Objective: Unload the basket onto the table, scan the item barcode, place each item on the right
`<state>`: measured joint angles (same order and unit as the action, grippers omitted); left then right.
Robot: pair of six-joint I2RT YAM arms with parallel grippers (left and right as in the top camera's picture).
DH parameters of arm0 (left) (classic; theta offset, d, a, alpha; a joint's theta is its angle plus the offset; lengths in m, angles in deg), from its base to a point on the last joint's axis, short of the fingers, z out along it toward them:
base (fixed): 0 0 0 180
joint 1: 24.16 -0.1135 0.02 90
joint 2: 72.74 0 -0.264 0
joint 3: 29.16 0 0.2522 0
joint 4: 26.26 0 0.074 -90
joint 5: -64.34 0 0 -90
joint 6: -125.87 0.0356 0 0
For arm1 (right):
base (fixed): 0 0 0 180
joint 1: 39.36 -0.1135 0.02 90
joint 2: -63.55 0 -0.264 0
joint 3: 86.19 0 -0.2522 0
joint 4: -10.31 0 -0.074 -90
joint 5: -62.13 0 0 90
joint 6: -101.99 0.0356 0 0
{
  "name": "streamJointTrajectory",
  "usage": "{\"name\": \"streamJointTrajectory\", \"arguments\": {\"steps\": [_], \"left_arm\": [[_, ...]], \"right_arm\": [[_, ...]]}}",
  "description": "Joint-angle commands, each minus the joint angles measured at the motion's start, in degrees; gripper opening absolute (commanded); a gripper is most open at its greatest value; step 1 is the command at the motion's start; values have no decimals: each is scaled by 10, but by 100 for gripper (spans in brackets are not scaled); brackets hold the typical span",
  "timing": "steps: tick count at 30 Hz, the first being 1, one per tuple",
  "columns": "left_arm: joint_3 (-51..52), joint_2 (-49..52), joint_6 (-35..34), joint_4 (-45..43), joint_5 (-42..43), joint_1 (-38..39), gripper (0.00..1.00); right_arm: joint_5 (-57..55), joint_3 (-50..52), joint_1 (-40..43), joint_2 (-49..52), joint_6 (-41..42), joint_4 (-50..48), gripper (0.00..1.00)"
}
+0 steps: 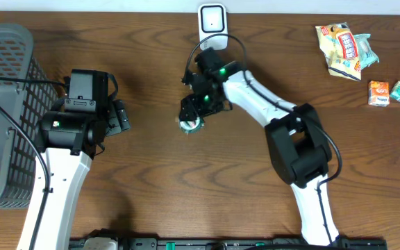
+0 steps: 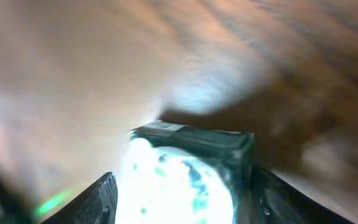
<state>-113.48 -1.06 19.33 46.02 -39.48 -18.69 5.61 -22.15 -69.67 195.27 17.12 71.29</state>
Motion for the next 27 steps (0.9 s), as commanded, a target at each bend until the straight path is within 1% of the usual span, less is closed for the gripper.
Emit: {"name": "streamJointTrajectory", "arguments": {"steps": [1,4,7,10,14,17,20,22,27], "left_arm": [[-8,2,-3,2,-2,1,98],[-8,2,-3,2,-2,1,98],[-8,2,-3,2,-2,1,98],[-8,2,-3,2,-2,1,98],[-8,2,-3,2,-2,1,98],[-8,2,-3,2,-2,1,98],[-8,2,-3,2,-2,1,98],[-8,2,-3,2,-2,1,98],[-8,2,-3,2,-2,1,98]], "right_arm": [[174,2,15,-5,-73,8,63],[246,2,25,-5,-113,22,65],[242,2,30,-5,-115,27,65],[222,2,28,-5,-114,30,68],[144,2,16,-5,-97,29,70],[43,2,2,-5,-63,30,76],[-41,2,-17,-5,-59,37,84],[-84,2,-32,-5,-65,39,90],[-135,2,-72,-5,-133,50,98]]}}
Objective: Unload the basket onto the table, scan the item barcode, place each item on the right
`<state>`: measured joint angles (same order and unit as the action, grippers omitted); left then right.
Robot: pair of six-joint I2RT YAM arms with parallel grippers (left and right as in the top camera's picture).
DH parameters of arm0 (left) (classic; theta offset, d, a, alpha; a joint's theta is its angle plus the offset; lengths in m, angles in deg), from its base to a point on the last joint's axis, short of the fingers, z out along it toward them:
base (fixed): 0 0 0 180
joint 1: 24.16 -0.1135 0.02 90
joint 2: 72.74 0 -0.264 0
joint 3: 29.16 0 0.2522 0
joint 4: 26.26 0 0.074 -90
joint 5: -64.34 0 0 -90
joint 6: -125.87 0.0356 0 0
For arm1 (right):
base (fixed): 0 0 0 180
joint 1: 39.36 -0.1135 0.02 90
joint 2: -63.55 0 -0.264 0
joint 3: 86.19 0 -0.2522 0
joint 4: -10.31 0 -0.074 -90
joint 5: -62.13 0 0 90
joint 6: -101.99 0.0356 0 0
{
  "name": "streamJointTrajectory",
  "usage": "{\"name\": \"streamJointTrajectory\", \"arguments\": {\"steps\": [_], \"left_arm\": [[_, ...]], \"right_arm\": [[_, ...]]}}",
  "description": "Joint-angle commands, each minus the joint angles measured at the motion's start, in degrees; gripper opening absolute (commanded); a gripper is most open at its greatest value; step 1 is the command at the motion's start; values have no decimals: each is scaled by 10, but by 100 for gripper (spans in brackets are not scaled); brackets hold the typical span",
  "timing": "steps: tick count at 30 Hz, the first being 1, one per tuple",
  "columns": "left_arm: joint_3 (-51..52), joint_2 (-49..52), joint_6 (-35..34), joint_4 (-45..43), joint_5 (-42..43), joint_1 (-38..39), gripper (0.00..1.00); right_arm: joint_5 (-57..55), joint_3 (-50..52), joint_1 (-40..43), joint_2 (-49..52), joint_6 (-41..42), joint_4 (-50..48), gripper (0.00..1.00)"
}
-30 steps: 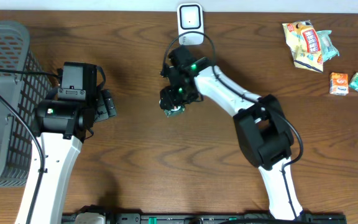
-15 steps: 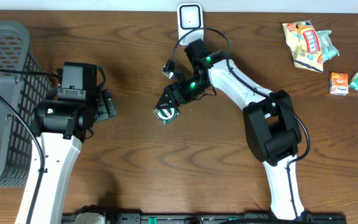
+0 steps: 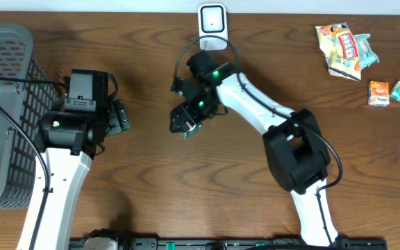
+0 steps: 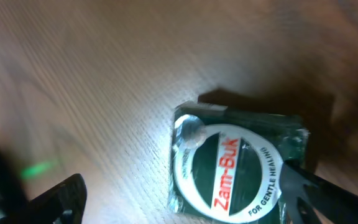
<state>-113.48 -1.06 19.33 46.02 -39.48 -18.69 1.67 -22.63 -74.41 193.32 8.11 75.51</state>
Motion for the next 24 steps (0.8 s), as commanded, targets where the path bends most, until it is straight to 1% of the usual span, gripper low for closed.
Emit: {"name": "streamJointTrajectory", "arguments": {"steps": [1,4,11,16,24], "left_arm": [[-8,2,-3,2,-2,1,97],[-8,2,-3,2,-2,1,98],[-8,2,-3,2,-2,1,98],[-8,2,-3,2,-2,1,98],[-8,2,-3,2,-2,1,98]], "right_arm": [[-120,7,-33,15,-45,10,99],[-189,7,-52,15,-43,11,99],[-259,-6,-65,9,3,18,99],[-260,-12,-63,-9,22,24,98],[-261,-12,-63,-11,31,28,99]]}}
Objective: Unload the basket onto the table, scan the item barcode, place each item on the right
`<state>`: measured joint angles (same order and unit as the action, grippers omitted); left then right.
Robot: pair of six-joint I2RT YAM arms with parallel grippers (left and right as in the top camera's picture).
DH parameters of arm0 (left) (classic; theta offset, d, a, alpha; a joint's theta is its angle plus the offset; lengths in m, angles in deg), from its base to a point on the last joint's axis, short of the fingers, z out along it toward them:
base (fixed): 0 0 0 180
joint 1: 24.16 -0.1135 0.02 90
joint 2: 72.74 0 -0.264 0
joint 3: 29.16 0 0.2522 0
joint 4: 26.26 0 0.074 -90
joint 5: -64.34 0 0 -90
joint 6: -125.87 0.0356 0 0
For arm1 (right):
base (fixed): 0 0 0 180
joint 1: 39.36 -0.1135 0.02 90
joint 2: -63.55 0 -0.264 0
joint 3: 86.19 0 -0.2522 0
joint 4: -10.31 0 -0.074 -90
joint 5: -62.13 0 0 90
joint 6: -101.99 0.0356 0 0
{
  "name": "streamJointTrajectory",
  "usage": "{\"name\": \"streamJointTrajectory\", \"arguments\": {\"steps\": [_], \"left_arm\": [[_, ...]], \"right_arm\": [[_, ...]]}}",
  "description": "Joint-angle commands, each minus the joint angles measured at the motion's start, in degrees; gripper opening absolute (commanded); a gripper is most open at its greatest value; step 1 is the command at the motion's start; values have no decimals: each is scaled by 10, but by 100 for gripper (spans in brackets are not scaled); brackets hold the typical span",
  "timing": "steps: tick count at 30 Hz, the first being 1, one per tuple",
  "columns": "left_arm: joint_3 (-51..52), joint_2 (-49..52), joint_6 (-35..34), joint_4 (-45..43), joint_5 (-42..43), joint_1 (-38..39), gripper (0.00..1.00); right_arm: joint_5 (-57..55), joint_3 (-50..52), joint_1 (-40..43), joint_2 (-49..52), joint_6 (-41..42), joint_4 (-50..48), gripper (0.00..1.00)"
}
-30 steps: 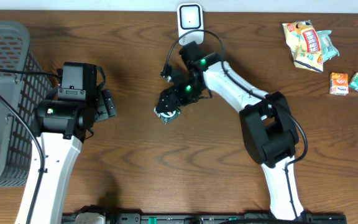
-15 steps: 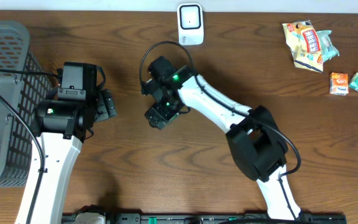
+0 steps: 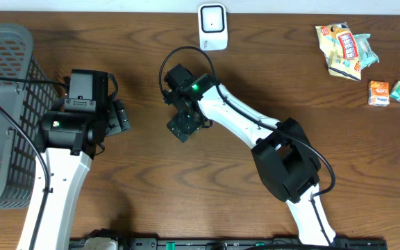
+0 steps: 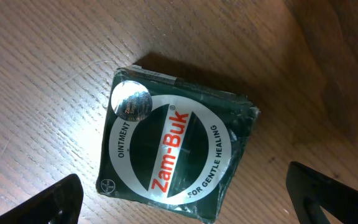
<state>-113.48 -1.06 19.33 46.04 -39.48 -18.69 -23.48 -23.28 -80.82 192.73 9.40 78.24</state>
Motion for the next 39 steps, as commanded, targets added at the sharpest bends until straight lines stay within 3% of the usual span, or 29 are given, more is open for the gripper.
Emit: {"name": "streamJointTrajectory", "arguments": {"steps": [1,19,39], "left_arm": [[-8,2,-3,1,-2,1,98],[-8,2,-3,2,-2,1,98],[-8,2,-3,2,-2,1,97]], "right_arm": [[-10,-5,2,-5,26,1,99],[15,13,-2,5,52,-21,99],[16,21,-2,36,83,-25,87]]}}
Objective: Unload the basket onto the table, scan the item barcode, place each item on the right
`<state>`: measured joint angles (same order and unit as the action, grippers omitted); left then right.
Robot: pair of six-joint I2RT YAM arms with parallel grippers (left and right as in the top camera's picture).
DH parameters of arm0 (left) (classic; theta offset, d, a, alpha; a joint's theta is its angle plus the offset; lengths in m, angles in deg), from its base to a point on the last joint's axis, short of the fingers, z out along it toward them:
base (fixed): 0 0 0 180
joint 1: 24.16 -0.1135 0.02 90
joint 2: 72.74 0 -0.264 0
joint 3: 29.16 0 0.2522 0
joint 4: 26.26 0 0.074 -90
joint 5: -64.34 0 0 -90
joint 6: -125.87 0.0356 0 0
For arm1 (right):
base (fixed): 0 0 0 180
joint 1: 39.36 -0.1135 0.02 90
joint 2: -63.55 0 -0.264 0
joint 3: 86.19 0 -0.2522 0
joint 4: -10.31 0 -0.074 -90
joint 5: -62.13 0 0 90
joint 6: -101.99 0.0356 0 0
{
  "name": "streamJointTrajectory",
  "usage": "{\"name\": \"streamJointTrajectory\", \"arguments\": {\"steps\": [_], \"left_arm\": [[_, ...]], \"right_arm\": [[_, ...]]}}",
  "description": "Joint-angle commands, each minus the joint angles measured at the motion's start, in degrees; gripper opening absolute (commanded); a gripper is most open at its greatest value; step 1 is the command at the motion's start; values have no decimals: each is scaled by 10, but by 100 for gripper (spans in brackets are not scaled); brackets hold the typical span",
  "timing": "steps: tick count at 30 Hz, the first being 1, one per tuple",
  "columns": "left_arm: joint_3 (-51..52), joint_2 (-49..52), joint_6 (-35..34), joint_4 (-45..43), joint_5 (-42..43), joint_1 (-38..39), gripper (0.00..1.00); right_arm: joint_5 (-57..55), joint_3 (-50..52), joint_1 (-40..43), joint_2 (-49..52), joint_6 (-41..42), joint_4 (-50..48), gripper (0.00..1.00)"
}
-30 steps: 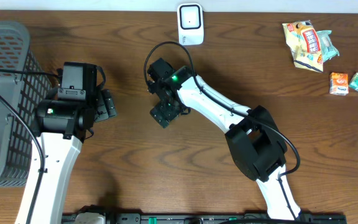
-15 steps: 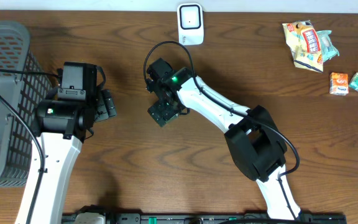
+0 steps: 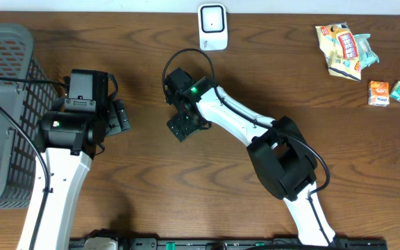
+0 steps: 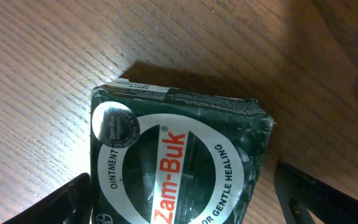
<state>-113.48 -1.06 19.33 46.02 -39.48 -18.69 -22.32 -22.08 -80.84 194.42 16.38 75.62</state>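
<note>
A dark green Zam-Buk box (image 4: pixel 179 162) lies face up on the wooden table, its white ring label and a round silver sticker on top. My right gripper (image 4: pixel 182 202) hangs open right over it, one finger (image 4: pixel 64 202) at the box's left edge and the other (image 4: pixel 319 193) well off to its right. In the overhead view the right gripper (image 3: pixel 180 126) covers the box, left of centre. The white scanner (image 3: pixel 212 26) stands at the far edge. My left gripper (image 3: pixel 121 116) rests far to the left with its fingers apart and nothing in them.
A grey mesh basket (image 3: pixel 2 104) fills the far left. Snack packets (image 3: pixel 342 48) and two small boxes (image 3: pixel 393 93) lie at the far right. A black cable (image 3: pixel 186 55) loops from the right wrist towards the scanner.
The right wrist camera has come closer to the box, which now fills more of its view and runs off the bottom. The box lies where it did. The left arm has not moved.
First the box sat, blurred, between the right fingers a little below the scanner. Then it lay on the table further left with the fingers spread round it. Later the open gripper was above it, and now it is nearer the box.
</note>
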Motion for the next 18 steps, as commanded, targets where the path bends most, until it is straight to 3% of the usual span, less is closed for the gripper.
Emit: {"name": "streamJointTrajectory", "arguments": {"steps": [1,3,7,11,18], "left_arm": [[-8,2,-3,2,-2,1,98],[-8,2,-3,2,-2,1,98],[-8,2,-3,2,-2,1,98],[-8,2,-3,2,-2,1,98],[-8,2,-3,2,-2,1,97]], "right_arm": [[4,9,-2,21,14,1,86],[4,10,-4,23,14,3,84],[4,10,-5,23,14,3,72],[3,9,-5,23,29,10,67],[-35,9,-10,22,29,16,68]]}}
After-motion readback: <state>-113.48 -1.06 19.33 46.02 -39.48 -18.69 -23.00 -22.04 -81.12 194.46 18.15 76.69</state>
